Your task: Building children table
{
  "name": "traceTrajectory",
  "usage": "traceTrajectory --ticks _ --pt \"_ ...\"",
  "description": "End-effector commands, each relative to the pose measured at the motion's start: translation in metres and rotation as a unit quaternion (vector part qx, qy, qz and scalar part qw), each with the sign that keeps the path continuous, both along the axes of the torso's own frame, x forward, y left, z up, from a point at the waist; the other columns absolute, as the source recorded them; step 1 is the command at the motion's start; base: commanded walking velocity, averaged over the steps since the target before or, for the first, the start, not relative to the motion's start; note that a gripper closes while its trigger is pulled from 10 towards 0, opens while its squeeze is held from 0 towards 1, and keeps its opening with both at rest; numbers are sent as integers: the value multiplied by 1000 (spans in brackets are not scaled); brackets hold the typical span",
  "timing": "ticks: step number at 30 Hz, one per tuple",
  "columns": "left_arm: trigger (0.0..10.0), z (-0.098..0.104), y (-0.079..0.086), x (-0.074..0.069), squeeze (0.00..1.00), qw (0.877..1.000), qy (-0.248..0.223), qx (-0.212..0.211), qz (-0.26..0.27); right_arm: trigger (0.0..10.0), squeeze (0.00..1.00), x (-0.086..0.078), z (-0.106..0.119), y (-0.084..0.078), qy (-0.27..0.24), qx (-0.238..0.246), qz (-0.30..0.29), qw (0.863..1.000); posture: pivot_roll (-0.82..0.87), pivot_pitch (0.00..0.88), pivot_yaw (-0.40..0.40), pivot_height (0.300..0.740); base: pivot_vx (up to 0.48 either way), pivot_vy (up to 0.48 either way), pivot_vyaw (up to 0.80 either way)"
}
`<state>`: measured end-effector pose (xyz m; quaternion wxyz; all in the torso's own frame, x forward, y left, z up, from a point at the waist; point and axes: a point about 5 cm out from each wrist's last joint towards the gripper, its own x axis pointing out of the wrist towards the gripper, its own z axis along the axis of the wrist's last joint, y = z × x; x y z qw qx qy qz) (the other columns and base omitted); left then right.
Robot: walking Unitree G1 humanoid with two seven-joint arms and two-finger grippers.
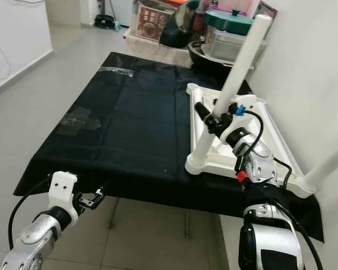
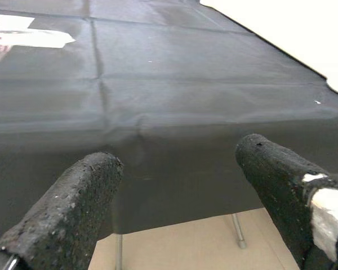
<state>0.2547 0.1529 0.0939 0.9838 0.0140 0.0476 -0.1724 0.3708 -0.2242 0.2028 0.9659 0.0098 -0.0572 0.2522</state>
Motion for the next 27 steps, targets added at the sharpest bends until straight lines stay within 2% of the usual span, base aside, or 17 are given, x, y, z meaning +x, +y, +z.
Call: traceTrajectory --ticks 1,2,3,4,5,9,10,11,12,13,14,15,16,17,23,24,27 --pt "10000 -3 -4 0 0 1000 7 -1 -9 7608 0 -1 -15 11 28 -27 31 999 72 0 -166 740 0 0 0" --pt "10000 -3 -4 0 0 1000 7 -1 -9 7608 0 -1 -15 11 28 -27 31 999 72 0 -166 740 0 0 0" --pt "10000 -3 -4 0 0 1000 7 -1 -10 980 0 0 -20 11 36 -49 28 998 73 0 -166 740 0 0 0" --pt "10000 -3 -4 0 0 1000 7 -1 -10 980 0 0 -20 11 36 -49 28 998 73 0 -166 740 0 0 0" --pt "10000 -3 -4 0 0 1000 6 0 -10 0 0 4 -31 5 60 -86 -28 994 77 0 -165 740 0 0 0" --pt "10000 -3 -3 0 0 1000 5 2 -10 0 0 7 -44 -7 103 -106 -121 982 77 0 -162 740 0 0 0" --pt "10000 -3 -3 0 0 1000 5 2 -11 0 0 8 -49 -17 119 -97 -205 967 72 0 -161 740 0 0 0" --pt "10000 -3 -3 0 0 1000 5 2 -11 0 0 8 -49 -17 119 -97 -205 967 72 0 -161 740 0 0 0" --pt "10000 -3 -3 0 0 1000 5 2 -11 0 0 7 -49 -26 122 -78 -284 948 72 0 -161 740 0 0 0" --pt "10000 -3 -3 0 0 1000 5 2 -11 0 0 2 -47 -39 108 -48 -397 910 68 0 -160 740 0 0 0" --pt "10000 -3 -3 0 0 1000 5 2 -11 0 0 2 -47 -39 108 -48 -397 910 68 0 -160 740 0 0 0" --pt "10000 -3 -4 0 0 1000 6 1 -12 0 0 -5 -50 -31 100 -26 -453 886 64 0 -157 740 0 0 0" --pt "10000 -3 -4 0 0 1000 6 1 -12 0 0 -5 -50 -31 100 -26 -453 886 64 0 -157 740 0 0 0" --pt "10000 -3 -5 0 0 1000 6 1 -12 0 0 -12 -52 -25 93 -12 -481 872 62 0 -156 740 0 0 0" --pt "10000 -5 -7 -1 0 1000 10 0 -15 0 0 -24 -57 14 92 8 -465 880 55 0 -157 740 0 0 0" --pt "10000 -5 -7 -1 0 1000 10 -1 -14 10000 0 -19 -58 18 104 9 -455 884 55 0 -157 740 0 0 0" --pt "10000 -6 -7 -1 0 1000 10 -1 -13 10000 0 -13 -55 19 104 7 -436 894 53 0 -158 740 0 0 0"
